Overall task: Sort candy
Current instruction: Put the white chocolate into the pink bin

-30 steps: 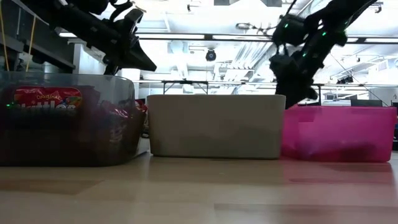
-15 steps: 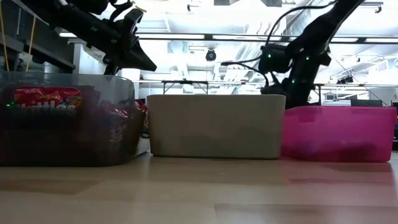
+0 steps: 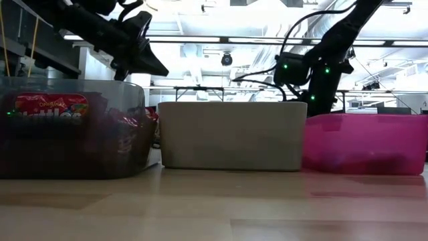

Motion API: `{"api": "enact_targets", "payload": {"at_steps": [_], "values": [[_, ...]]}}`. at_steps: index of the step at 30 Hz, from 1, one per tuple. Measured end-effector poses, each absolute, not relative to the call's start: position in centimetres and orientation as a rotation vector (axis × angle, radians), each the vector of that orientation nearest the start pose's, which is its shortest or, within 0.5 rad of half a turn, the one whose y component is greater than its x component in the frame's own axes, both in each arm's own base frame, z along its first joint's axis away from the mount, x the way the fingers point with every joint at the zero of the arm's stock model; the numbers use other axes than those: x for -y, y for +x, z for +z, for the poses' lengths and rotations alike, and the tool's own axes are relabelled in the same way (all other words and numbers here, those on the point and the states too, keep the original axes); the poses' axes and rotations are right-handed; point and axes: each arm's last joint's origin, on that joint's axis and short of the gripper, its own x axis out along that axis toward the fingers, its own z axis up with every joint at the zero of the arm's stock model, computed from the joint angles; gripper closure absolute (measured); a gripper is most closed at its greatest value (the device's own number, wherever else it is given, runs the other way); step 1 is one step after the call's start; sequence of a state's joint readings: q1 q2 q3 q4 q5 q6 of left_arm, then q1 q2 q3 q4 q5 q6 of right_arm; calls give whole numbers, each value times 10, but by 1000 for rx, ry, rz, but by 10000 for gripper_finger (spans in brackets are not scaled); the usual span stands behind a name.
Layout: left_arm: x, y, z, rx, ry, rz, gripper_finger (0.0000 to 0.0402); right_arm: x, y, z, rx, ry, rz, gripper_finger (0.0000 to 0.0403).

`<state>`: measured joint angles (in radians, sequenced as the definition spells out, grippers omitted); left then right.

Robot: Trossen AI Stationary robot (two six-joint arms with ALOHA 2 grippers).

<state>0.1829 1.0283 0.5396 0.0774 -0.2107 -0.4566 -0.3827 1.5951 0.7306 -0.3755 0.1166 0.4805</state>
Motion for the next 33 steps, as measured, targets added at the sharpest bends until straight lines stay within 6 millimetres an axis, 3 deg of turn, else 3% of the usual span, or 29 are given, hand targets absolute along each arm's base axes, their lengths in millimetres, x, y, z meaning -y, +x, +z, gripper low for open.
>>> {"api": "enact_targets", "payload": {"at_steps": [4,6,9,13,16,20,23,26,33], "values": [[-46,213,233,-281,-401,485,401,106,239,136,-1080,589,-775,347],[-47,214,236,-246,-371,476,401,114,239,152,-1002,594,-794,382],[-47,215,241,-209,-321,462,401,119,235,174,-920,600,-809,380],[-47,216,244,-183,-287,461,401,117,229,220,-746,583,-777,398],[-47,216,244,-186,-287,464,401,102,221,242,-681,603,-663,395],[-47,216,244,-187,-287,465,401,68,215,266,-644,629,-379,399],[-47,216,244,-186,-286,470,401,41,212,271,-681,672,-227,392],[-48,216,244,-182,-290,487,401,17,211,269,-751,696,-190,382],[-48,216,244,-161,-358,503,401,-17,210,253,-873,658,-349,349]]}}
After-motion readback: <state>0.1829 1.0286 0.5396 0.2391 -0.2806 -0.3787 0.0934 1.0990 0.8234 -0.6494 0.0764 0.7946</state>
